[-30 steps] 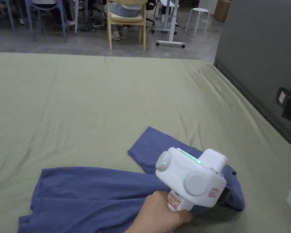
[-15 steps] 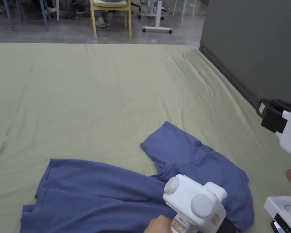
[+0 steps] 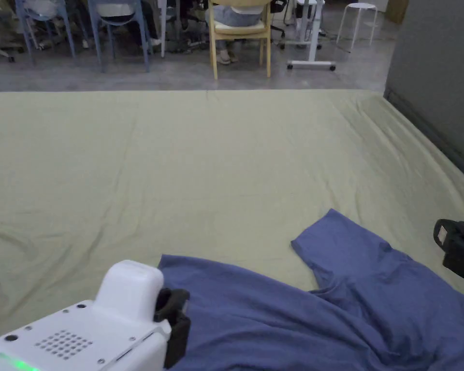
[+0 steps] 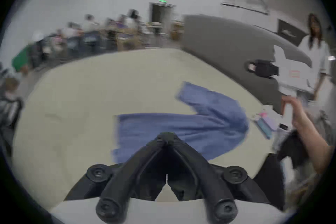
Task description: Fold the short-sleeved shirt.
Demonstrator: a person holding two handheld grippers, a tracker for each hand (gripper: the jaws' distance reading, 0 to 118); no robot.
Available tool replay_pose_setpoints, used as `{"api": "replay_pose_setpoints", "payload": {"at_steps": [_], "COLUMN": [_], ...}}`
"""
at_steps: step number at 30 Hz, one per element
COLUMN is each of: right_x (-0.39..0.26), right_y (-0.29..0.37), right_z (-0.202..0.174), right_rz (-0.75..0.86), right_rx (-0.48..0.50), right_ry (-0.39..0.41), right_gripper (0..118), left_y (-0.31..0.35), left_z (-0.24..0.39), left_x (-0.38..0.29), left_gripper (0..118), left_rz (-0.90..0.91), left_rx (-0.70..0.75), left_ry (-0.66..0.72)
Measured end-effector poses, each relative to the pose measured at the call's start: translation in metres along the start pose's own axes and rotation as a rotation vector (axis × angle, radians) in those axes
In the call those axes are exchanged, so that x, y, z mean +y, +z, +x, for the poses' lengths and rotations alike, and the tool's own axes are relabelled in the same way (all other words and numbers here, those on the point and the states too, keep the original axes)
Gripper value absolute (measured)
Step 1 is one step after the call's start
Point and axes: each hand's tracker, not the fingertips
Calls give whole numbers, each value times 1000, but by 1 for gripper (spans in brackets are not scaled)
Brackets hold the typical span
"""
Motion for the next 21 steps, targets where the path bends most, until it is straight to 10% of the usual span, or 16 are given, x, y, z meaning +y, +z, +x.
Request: {"api": "replay_pose_setpoints", "payload": {"at_steps": [11, 12, 14, 15, 21], "right_x": [-6, -5, -6, -5, -13], "right_y": [11, 11, 12, 11, 4], "right_z": [-17, -16, -15, -15, -10], "right_rz": [-18, -19, -27, -32, -77], "right_rx": [29, 28, 19, 18, 0], "right_ry": [21, 30, 49, 56, 110], "right_gripper": [2, 2, 2, 2, 2], "left_y": [-9, -25, -68, -92, -231], "left_z": [-40, -39, -54, -62, -89], "left_x": [5, 10, 21, 25, 35], "left_gripper": [0, 7, 79, 94, 94], "left_rz": [23, 15, -71, -123, -289], "left_rx": [48, 46, -14, -35, 36], "left_ry": [142, 155, 218, 257, 332]}}
